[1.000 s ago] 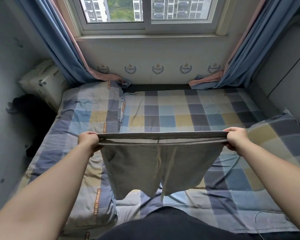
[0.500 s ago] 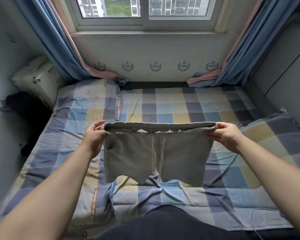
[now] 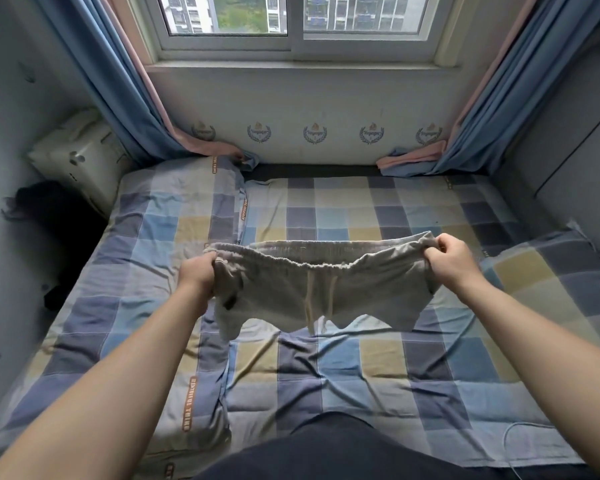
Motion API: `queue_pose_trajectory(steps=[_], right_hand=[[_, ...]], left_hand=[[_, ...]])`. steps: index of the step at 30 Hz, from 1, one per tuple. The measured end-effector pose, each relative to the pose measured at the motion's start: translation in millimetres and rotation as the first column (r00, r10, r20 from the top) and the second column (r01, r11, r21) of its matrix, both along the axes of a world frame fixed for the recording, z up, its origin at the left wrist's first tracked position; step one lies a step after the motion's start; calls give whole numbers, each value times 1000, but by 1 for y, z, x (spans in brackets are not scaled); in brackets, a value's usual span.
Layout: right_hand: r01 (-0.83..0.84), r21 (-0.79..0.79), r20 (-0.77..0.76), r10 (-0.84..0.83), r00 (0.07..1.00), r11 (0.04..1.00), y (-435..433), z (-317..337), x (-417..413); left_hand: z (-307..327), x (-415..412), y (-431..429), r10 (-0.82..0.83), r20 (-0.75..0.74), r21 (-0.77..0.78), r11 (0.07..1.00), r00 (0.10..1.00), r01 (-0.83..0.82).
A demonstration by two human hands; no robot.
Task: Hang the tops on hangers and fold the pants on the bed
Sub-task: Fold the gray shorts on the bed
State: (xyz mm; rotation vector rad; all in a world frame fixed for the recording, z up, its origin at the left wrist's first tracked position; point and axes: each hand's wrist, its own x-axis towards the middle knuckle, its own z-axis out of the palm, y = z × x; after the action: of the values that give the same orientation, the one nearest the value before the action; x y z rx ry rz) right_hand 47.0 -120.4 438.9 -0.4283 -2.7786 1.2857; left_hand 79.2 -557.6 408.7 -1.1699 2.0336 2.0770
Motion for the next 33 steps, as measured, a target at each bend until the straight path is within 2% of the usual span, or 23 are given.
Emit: queue_pose_trajectory(steps=[2,4,8,12,16,19,22,24,27,30,33], right_hand=[[29,-14,10,-29,1000,999,-14,6,0],[54,-140,76,-44,996,989,-32,14,2],[-14,-435,227,124,966,900,-70,34,15],[-204,-586,168,364,916,784,-97,53,31],[-418,-428,1,462,887,801,-112,65,41],[-469,-432,-71,490,869,770,-114,71,49],[-489,-488,-89,516,852,723,-112,73,55],[-496,-504,-104,521,847,707,-109,72,55],[-496,-469,-148,488,860,731,-100,67,52],[-499,-286,-101,493,864,818,-78,55,51],[-630,-49,99,632,769,775,-63,45,55]], left_hand=[[9,0,15,-75,100,158,986,992,59],[21,1,34,-108,105,235,969,989,80],[45,12,76,-134,-4,269,954,991,131],[65,25,113,-408,-122,184,886,905,425],[75,34,133,-589,-220,95,780,778,618],[77,40,135,-612,-266,96,752,745,652],[74,45,137,-641,-301,35,732,706,680],[70,46,143,-633,-297,-62,760,715,647],[65,46,148,-554,-281,-195,832,783,519],[62,47,144,-549,-292,-131,834,783,536],[66,46,138,-603,-326,-85,786,728,612]])
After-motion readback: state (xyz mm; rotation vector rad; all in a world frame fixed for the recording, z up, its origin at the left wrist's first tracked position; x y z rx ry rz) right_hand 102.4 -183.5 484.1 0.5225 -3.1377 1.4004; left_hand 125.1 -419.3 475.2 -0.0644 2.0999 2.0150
